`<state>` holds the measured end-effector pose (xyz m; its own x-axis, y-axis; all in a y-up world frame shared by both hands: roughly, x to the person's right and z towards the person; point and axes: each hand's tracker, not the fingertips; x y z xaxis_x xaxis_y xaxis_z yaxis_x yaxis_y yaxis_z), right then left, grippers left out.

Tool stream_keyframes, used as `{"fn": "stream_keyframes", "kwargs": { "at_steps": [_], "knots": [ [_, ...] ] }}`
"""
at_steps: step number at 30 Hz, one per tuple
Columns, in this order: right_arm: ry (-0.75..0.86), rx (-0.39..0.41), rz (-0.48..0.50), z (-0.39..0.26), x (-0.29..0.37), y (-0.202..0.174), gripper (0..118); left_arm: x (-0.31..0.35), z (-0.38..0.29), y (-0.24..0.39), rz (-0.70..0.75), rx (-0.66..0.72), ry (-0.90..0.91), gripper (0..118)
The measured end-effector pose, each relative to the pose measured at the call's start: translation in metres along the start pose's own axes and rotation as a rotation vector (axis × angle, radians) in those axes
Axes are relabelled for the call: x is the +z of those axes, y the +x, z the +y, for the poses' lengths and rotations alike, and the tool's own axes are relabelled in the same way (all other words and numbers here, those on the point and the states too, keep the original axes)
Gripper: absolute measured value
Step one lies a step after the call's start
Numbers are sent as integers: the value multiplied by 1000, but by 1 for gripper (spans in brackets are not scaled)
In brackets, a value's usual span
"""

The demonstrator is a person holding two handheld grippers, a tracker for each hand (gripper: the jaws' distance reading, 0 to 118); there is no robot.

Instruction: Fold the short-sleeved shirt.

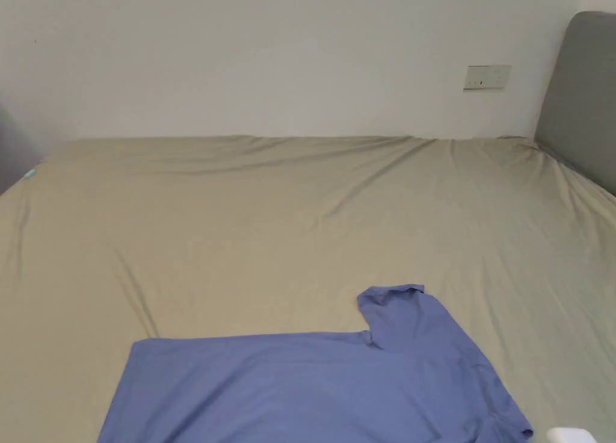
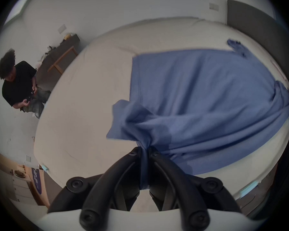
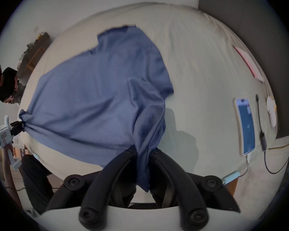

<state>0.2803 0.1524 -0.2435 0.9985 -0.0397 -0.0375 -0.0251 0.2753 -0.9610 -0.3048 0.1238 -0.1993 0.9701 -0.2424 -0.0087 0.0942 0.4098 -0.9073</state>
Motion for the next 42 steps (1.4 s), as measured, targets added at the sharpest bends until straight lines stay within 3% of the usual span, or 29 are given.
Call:
{"fn": "stream_keyframes", "kwargs": {
  "at_steps": [2, 3, 6, 8, 9, 10, 11, 13, 16, 18, 20, 22, 24, 25, 26, 27, 28, 29, 30, 37, 42],
  "knots": [
    [-17, 0, -10, -6, -20, -1, 15, -15, -10, 5, -28, -28, -36, 6],
    [-13, -3, -10, -7, -30, 2, 15, -10, -9, 6, 0, -28, 54, 6],
    [2, 2, -45, 3, -16, -1, 29, -1, -2, 2, -8, -41, 19, 10],
    [10, 13, -145, 9, -4, 1, 82, 8, 1, -6, 14, 18, 8, 41],
    [72, -4, -159, 13, 11, 3, 101, 17, 3, -11, 14, 62, 38, 67],
    [153, -25, -151, 18, 30, 4, 105, 29, 5, -17, 6, 117, 91, 101],
    [223, -42, -136, 22, 52, 1, 105, 43, 8, -22, -7, 170, 161, 115],
    [373, -35, -113, 34, 94, -9, 105, 86, 21, -29, -40, 252, 312, 117],
    [589, 51, -16, 42, 168, -49, 105, 150, 47, -30, -56, 291, 533, 117],
    [756, 119, -8, 39, 209, -79, 105, 192, 64, -24, -46, 285, 697, 117],
    [915, 186, -52, 36, 243, -108, 105, 234, 77, -13, -29, 278, 861, 117],
    [1036, 257, -188, 31, 264, -142, 105, 270, 85, 3, 6, 272, 1009, 117],
    [1157, 294, -245, 27, 274, -163, 104, 295, 85, 18, 78, 302, 1154, 115],
    [1194, 296, -220, 23, 281, -171, 97, 298, 89, 22, 91, 287, 1185, 111],
    [1207, 290, -186, 20, 286, -179, 81, 305, 91, 28, 98, 270, 1195, 101],
    [1223, 293, -161, 20, 288, -183, 52, 310, 94, 33, 92, 257, 1177, 79],
    [1248, 297, -148, 17, 290, -189, 7, 315, 95, 39, 86, 244, 1185, 35],
    [1266, 288, -160, 16, 291, -195, 1, 316, 98, 43, 97, 232, 1188, 6],
    [1299, 281, -170, 14, 291, -199, 1, 317, 101, 49, 123, 213, 1176, 0],
    [1265, 339, -184, 21, 280, -205, 1, 313, 101, 67, 99, 130, 1160, 0],
    [1238, 337, -171, 28, 271, -202, 1, 317, 109, 65, 79, 111, 1145, 0]
  ]
}}
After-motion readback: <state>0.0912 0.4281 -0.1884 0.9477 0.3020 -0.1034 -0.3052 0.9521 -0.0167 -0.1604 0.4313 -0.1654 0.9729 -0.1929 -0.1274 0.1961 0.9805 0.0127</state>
